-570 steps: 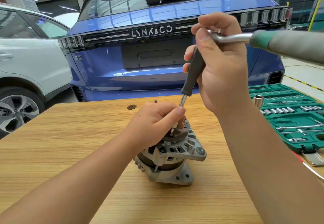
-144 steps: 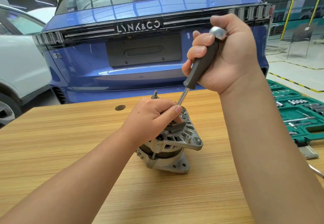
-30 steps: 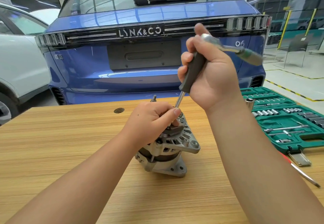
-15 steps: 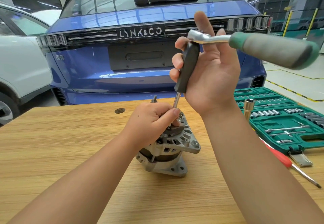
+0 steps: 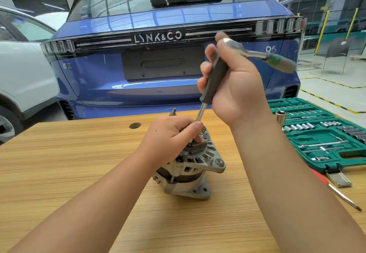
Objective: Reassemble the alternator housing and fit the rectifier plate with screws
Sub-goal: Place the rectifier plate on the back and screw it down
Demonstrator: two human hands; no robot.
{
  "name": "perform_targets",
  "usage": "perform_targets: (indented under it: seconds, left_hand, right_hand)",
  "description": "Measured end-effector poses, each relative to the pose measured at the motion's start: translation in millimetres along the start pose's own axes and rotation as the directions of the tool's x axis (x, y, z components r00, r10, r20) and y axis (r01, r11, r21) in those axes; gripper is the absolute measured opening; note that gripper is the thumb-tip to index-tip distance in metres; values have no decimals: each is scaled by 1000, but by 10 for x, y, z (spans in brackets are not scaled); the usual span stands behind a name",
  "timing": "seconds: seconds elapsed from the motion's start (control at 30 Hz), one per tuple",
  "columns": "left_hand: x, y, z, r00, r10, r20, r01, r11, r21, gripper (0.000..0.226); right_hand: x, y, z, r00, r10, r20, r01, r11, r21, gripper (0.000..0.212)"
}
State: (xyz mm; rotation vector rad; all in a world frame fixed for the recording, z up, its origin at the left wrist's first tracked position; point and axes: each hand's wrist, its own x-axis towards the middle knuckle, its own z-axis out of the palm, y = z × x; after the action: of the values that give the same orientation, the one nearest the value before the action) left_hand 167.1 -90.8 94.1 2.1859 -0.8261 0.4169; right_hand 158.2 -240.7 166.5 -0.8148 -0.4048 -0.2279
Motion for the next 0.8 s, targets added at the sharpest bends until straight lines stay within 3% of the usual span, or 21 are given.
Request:
perform_targets:
  seconds: [0.07,0.17,0.23,0.37,0.57,0.67,0.8]
  left_hand:
    - [2,-1,1,1000,4,-2,-4,1000,3,29]
    - [6,-9,3,1000,5,-4,-5,1000,-7,30]
    - [2,-24,8,1000,1,-6,-1,1000,-10,30]
    - [-6,-62,14,1000,3,-11,-3,1000,-22,35]
    - [2,-69,19,1000,15,-15,-15,1000,-10,32]
    - [1,-77,19,1000,10,-11,-10,1000,-8,34]
    - [16,-70,25,1000,-7,6,7,1000,-10,30]
  right_hand:
    - [-27,58,5,990,-135,43,136,990,-44,27]
    - [-48,111,17,947,-281,156,301,946,-120,35]
    - [-44,106,-15,939,-251,237,267,963,-36,38]
    - [-25,68,-86,936,-116,332,58,982,181,40]
    - [14,67,-109,948,-65,310,17,987,157,50]
    - [11,66,-59,979,-40,200,14,992,128,38]
    - [37,40,-13,977,-130,-170,115,989,-99,20]
